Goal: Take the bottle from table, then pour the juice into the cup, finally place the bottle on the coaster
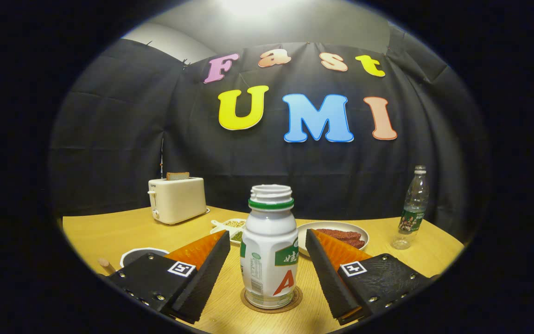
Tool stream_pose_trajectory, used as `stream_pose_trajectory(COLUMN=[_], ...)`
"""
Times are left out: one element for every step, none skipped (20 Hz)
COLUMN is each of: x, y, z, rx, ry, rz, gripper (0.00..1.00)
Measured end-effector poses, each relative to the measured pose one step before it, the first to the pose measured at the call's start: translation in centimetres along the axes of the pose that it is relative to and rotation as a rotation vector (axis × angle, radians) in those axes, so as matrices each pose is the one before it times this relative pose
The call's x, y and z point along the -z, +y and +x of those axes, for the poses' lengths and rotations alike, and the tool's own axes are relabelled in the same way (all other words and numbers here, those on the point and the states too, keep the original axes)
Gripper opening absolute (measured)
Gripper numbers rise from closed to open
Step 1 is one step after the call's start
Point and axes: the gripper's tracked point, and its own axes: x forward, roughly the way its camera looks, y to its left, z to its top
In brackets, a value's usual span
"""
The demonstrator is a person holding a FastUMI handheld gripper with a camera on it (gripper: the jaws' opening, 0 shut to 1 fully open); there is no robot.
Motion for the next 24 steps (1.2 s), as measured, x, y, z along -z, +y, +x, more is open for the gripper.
stream_pose_trajectory(x=[-1.151,-1.163,-1.147,-1.064,-1.236,-1.198,-1.248,-1.234,-1.069,-0.877,-0.631,-0.557,-0.34,-0.017,-0.073,-0.01,0.157,0.362,0.262,0.388,0.507,0.589,0.725,1.003], y=[0.006,0.066,-0.042,0.091,0.143,-0.009,0.021,0.148,-0.028,-0.241,-0.327,-0.337,-0.571,-0.601,-0.856,-1.015,-1.205,-1.299,-1.429,-1.419,-1.599,-1.605,-1.744,-1.641], z=[-0.305,-0.364,-0.345,-0.432,-0.376,-0.426,-0.429,-0.51,-0.454,-0.438,-0.405,-0.511,-0.481,-0.538,-0.443,-0.492,-0.419,-0.621,-0.489,-0.495,-0.507,-0.54,-0.604,-0.655], rx=[0.00335,0.00196,0.00223,0.00029,-0.00442,0.00094,-0.00389,-0.00593,-0.00219,0.00362,0.00638,0.00452,0.00817,0.00909,0.01049,0.01267,0.01565,0.01796,0.01729,0.01678,0.01634,0.01785,0.01931,0.02258], ry=[-0.02643,-0.02503,-0.0264,-0.02406,-0.02477,-0.02327,-0.02572,-0.02533,-0.02112,-0.01651,-0.01688,-0.01193,-0.00695,-0.00427,-0.00273,-0.00079,0.00277,0.00516,0.0033,0.00484,0.00598,0.00826,0.00889,0.01256], rz=[-0.00717,-0.0073,-0.00994,-0.0086,-0.00856,-0.00714,-0.00541,-0.00298,-0.00339,-0.00561,-0.00618,-0.00534,-0.00217,0.00173,0.00387,0.00168,0.00096,0.00076,0.00168,-0.00304,-0.01019,-0.01738,-0.01732,-0.01169], gripper=[0.98,0.98,0.98,0.98,0.98,0.97,0.98,0.97,0.97,0.97,0.97,0.97,0.97,0.97,0.97,0.97,0.97,0.97,0.97,0.97,0.97,0.97,0.97,0.97])
